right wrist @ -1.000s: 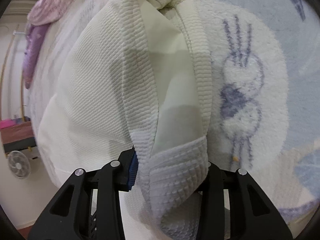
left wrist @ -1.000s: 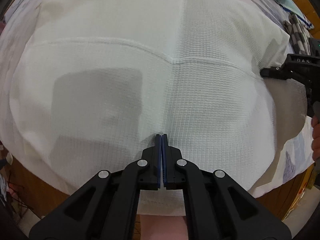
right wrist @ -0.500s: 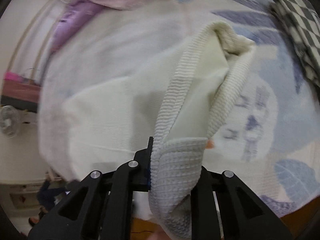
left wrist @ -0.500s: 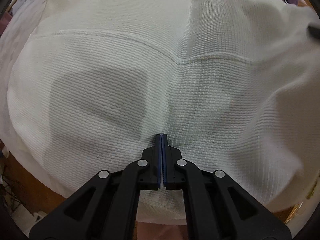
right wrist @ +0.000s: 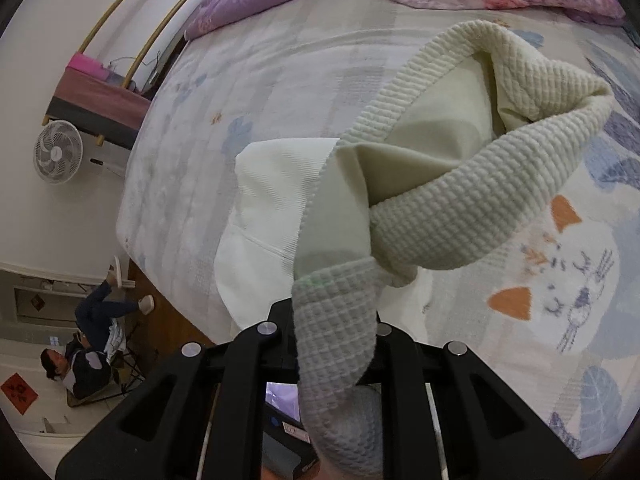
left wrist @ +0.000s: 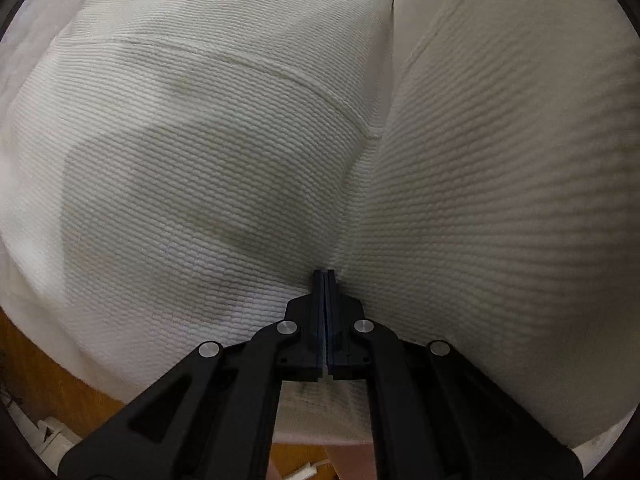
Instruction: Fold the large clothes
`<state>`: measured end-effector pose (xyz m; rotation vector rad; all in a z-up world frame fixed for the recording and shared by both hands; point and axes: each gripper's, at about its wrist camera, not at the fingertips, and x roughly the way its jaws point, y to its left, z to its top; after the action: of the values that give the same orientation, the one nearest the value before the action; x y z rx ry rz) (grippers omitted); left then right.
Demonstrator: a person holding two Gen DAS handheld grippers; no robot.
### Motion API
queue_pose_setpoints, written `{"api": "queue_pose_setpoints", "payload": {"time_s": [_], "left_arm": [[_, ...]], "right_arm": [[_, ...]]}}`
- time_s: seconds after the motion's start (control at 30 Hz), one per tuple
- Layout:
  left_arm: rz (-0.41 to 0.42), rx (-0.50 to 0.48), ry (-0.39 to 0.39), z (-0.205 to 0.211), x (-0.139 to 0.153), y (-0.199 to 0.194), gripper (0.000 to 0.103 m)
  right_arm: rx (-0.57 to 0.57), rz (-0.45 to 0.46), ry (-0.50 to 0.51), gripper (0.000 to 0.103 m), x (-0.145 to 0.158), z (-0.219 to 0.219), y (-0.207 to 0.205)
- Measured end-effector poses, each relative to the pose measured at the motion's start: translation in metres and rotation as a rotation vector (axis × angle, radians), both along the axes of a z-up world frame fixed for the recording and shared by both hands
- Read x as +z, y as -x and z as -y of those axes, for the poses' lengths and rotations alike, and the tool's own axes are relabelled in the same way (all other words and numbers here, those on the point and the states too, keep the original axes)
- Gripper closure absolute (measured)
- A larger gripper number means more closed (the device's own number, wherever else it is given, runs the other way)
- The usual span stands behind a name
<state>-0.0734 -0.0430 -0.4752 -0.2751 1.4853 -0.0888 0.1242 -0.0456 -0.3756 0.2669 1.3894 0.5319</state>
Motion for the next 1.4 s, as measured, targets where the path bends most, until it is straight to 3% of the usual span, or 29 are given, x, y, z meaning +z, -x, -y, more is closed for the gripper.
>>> {"api": "queue_pose_setpoints", "payload": {"time_s": [0.3,0.6,0.67,0.73,0.8,0.9,1.0,1.1,1.17,1.27,1.33,1.4], "left_arm": [[0.005,0.036,-0.058,-0.099,0.052,-0.017,0.100],[0.036,0.073,-0.157,-0.214,0.062,-0.061,0.100],[0.035,0.089,-0.175,-0.241,0.060,-0.068,0.100],[0.029,0.105,-0.195,-0.252,0.063,-0.080,0.099],[0.016,0.118,-0.209,-0.256,0.065,-0.076,0.099],[0.000,0.126,-0.214,-0.268,0.069,-0.079,0.098],[-0.005,0.106,-0.216,-0.263,0.077,-0.080,0.092],[0.012,0.070,-0.191,-0.254,0.084,-0.089,0.091],[0.014,0.059,-0.155,-0.246,0.090,-0.091,0.084],[0.003,0.031,-0.073,-0.228,0.089,-0.093,0.062],[-0.034,0.023,-0.022,-0.218,0.082,-0.089,0.041],[-0.100,0.022,0.033,-0.208,0.067,-0.086,0.039]], "right_arm": [[-0.034,-0.077,0.049,0.090,-0.024,-0.075,-0.015],[-0.071,-0.206,0.137,0.088,-0.101,-0.149,-0.040],[-0.121,-0.258,0.148,0.080,-0.118,-0.160,-0.045],[-0.167,-0.309,0.096,0.063,-0.128,-0.166,-0.048],[-0.187,-0.384,-0.020,0.034,-0.131,-0.173,-0.050],[-0.095,-0.424,-0.114,0.028,-0.117,-0.185,-0.054],[-0.077,-0.422,-0.204,0.026,-0.092,-0.173,-0.059],[-0.084,-0.323,-0.155,0.024,-0.061,-0.148,-0.059],[-0.115,-0.270,-0.109,0.024,-0.045,-0.121,-0.054],[-0.155,-0.261,-0.037,0.025,-0.043,-0.087,-0.040],[-0.193,-0.271,0.011,0.025,-0.049,-0.073,-0.027],[-0.240,-0.301,0.019,0.025,-0.059,-0.050,-0.015]]}}
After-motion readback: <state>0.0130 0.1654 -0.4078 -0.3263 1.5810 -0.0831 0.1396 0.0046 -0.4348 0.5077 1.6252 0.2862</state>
